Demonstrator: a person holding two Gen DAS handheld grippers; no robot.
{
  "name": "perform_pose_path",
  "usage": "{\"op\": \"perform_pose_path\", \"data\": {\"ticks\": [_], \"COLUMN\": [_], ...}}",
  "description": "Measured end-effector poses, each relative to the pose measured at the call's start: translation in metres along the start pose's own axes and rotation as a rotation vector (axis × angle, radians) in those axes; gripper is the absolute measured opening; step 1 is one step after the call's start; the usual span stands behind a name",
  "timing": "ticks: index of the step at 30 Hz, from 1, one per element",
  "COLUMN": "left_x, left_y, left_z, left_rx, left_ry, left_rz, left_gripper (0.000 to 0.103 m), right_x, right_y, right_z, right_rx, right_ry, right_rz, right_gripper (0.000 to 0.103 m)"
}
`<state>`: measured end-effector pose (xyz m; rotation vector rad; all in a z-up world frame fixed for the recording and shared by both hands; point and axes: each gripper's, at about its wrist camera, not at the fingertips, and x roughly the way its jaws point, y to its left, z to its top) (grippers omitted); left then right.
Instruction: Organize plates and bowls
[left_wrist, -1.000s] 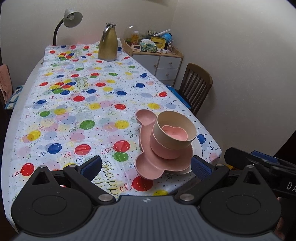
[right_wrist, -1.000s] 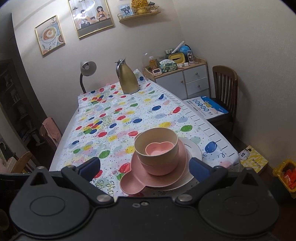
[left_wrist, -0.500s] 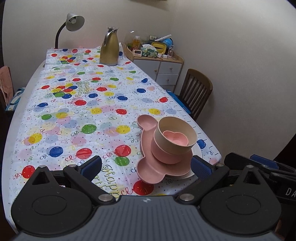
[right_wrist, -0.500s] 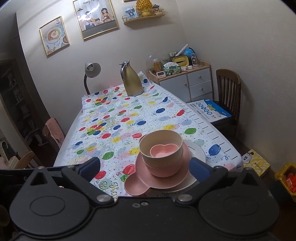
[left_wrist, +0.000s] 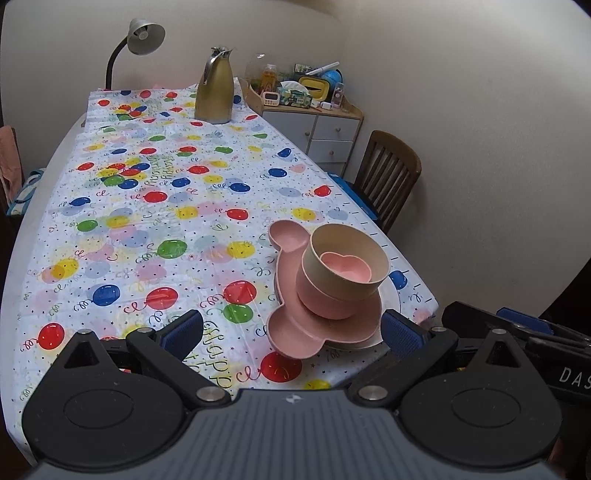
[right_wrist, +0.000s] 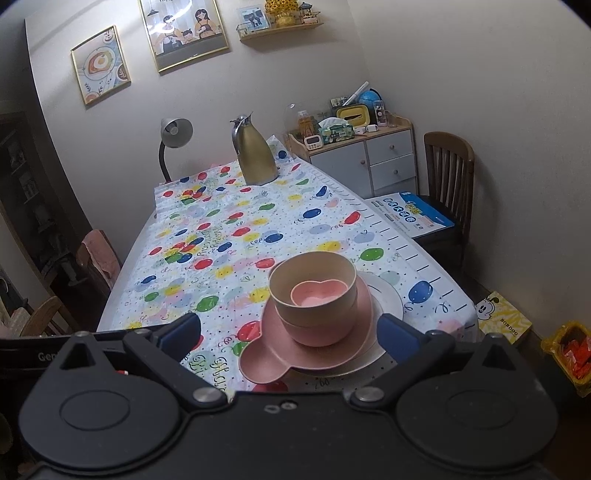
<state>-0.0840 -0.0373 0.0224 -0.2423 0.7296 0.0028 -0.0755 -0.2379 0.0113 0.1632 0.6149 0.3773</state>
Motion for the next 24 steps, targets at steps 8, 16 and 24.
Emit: {"op": "perform_pose_path", "data": {"ticks": [8, 16, 24], "left_x": [0.006, 0.012, 0.016], "left_y": [-0.002, -0.004, -0.003], "left_z": [0.000, -0.002, -0.004], "left_rx": [0.001, 0.007, 0.004], "left_ry": [0.017, 0.042, 0.060], "left_rz": [-0.013, -0.031, -0.041], "left_gripper": [0.103, 0.103, 0.103], "right_x": [-0.001, -0.001, -0.001], "right_y": [-0.003, -0.007, -0.010], "right_z": [-0.002, -0.003, -0.005], "right_rx": [0.012, 0.031, 0.038], "right_ry": [0.004, 0.018, 0.021], "right_rz": [-0.009, -0.033, -0.043], "right_gripper": [0.101, 0.102, 0.101]}}
